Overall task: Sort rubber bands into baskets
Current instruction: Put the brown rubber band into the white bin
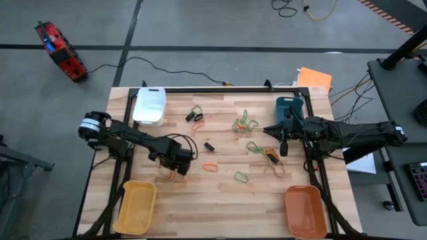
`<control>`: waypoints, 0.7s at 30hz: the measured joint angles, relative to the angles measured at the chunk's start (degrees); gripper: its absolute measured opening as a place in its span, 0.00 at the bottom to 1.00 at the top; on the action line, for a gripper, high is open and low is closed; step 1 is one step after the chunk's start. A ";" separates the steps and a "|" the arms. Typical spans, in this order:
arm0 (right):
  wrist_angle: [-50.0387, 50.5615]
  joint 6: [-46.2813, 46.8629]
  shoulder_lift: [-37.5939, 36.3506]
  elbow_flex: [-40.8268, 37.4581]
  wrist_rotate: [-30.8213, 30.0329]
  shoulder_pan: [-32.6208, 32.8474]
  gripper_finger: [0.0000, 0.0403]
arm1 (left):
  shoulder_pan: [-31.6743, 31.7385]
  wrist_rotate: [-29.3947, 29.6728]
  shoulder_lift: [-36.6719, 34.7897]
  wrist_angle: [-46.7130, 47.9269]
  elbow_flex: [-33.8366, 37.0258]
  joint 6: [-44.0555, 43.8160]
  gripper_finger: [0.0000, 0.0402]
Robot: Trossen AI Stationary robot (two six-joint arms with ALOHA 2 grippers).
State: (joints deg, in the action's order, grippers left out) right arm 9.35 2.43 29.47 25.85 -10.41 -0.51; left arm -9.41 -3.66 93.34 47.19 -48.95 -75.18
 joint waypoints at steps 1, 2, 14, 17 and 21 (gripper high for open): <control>0.04 -0.02 0.00 0.00 0.00 0.02 0.09 | 0.00 0.00 0.00 0.23 0.00 0.14 0.01; 0.16 -0.02 0.00 0.00 0.02 0.01 0.09 | -0.04 0.02 -0.04 0.22 0.00 0.36 0.01; 0.47 -0.04 -0.02 0.00 0.00 0.02 0.09 | -0.02 4.93 -5.66 1.41 -3.28 5.32 0.00; 0.49 -0.03 -0.02 0.00 -0.02 0.01 0.09 | -0.02 8.12 -7.90 4.31 -5.43 5.73 0.00; 0.50 -0.02 -0.02 0.00 -0.05 0.02 0.09 | -0.02 12.60 -10.48 8.01 -7.99 6.45 0.00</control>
State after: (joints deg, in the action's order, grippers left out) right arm 9.85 2.42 29.45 25.85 -10.46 -0.49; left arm -9.43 8.94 82.86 55.21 -56.94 -68.73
